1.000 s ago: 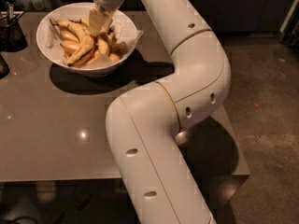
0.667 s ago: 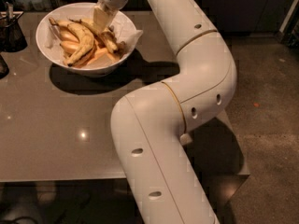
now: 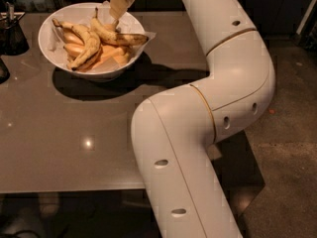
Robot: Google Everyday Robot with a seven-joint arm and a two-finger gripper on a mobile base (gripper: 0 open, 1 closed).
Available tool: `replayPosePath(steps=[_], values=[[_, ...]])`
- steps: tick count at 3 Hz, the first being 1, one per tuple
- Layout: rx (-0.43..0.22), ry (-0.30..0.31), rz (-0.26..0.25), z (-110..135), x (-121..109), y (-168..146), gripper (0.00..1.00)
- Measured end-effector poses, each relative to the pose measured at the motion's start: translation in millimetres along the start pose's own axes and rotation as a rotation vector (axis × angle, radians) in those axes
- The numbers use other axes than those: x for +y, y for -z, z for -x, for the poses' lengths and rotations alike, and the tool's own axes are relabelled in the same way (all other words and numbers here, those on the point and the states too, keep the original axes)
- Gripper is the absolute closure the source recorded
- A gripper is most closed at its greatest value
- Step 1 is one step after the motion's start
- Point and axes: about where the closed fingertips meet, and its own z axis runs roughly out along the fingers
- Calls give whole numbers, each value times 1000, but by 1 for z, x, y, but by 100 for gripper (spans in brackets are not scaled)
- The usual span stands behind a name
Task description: Pick banana from white bowl
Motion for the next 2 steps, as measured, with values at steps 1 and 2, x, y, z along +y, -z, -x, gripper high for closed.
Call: replayPosePath(steps=[1, 2], values=[[-3, 0, -1, 2, -1, -4, 81], [-3, 0, -1, 2, -1, -4, 57]])
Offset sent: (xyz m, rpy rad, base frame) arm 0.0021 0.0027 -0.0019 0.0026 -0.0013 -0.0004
